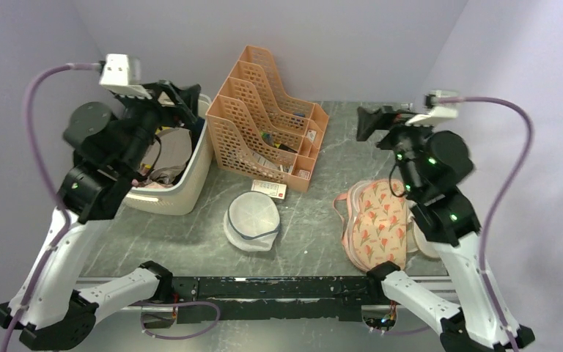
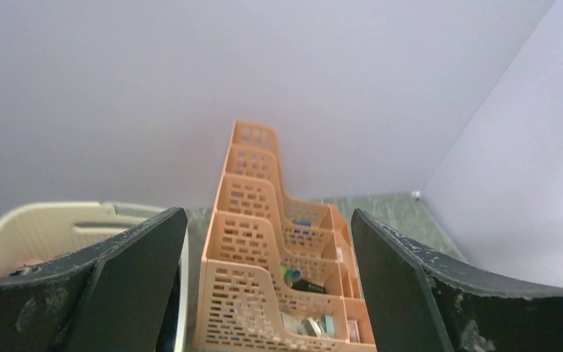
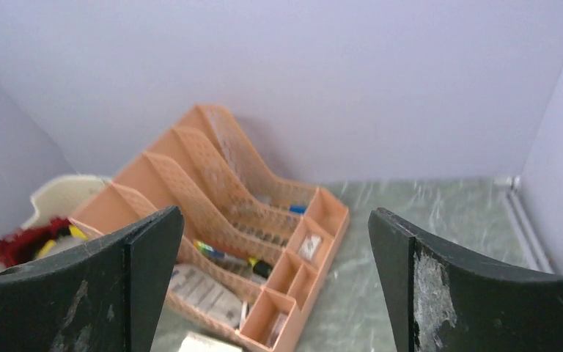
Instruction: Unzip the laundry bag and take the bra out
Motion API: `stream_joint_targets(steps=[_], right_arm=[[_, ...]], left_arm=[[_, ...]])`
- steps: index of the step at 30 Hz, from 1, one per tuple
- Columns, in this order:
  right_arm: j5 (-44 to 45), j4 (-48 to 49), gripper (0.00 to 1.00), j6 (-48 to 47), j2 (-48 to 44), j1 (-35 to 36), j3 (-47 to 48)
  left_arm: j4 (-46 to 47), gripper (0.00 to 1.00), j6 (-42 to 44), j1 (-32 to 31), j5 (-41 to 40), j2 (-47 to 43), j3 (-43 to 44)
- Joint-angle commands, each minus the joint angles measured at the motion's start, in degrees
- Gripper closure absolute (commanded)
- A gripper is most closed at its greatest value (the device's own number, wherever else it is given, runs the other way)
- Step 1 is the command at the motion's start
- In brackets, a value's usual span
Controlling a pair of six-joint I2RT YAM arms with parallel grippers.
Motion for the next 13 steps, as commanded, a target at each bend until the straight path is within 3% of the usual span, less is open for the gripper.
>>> stream_joint_targets(steps=[1, 7, 13], right_arm=[[2.94, -0.9, 0.0, -5.58, -4.38, 1.46, 5.1], [2.2, 0.3, 0.0, -5.44, -6.39, 1.37, 8.79], [4.92, 0.84, 0.0, -5.09, -8.34, 1.33, 5.68]], left_arm=[[1.34, 0.06, 4.01, 0.34, 1.71, -2.16, 4.67], [0.36, 0.06, 4.04, 0.34, -0.77, -5.48, 5.52], [-1.51, 0.06, 2.94, 0.35, 0.34, -5.61, 6.28]])
